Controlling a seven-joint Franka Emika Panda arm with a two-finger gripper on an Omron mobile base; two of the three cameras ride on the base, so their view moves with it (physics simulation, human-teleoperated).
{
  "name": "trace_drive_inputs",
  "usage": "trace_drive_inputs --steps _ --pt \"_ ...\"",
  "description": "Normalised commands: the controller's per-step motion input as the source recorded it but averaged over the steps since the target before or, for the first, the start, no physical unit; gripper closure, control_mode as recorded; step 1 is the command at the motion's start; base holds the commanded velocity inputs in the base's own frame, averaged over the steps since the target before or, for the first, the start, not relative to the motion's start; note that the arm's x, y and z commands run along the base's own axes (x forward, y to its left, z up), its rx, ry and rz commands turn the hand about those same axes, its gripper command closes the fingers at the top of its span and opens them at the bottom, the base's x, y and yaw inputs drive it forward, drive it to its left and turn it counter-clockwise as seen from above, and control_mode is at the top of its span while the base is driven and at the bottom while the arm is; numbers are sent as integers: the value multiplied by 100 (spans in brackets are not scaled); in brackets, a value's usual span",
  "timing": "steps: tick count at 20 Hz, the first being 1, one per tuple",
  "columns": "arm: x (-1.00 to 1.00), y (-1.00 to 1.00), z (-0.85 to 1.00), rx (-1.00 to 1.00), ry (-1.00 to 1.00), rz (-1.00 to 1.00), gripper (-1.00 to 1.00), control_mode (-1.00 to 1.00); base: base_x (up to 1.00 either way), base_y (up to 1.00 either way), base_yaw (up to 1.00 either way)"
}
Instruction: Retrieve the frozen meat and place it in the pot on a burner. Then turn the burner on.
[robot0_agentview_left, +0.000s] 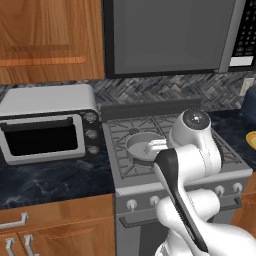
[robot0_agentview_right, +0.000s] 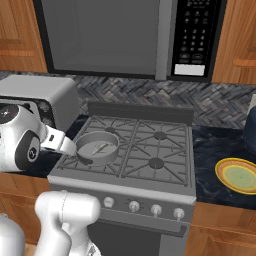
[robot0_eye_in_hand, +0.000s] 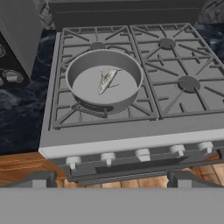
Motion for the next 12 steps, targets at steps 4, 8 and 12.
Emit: trace_drive_inputs --steps 4,8,12 --pt "0 0 0 0 0 0 -100 -100 0 0 0" --pt "0 0 0 0 0 0 -100 -100 0 0 0" --pt "0 0 0 0 0 0 -100 -100 0 0 0"
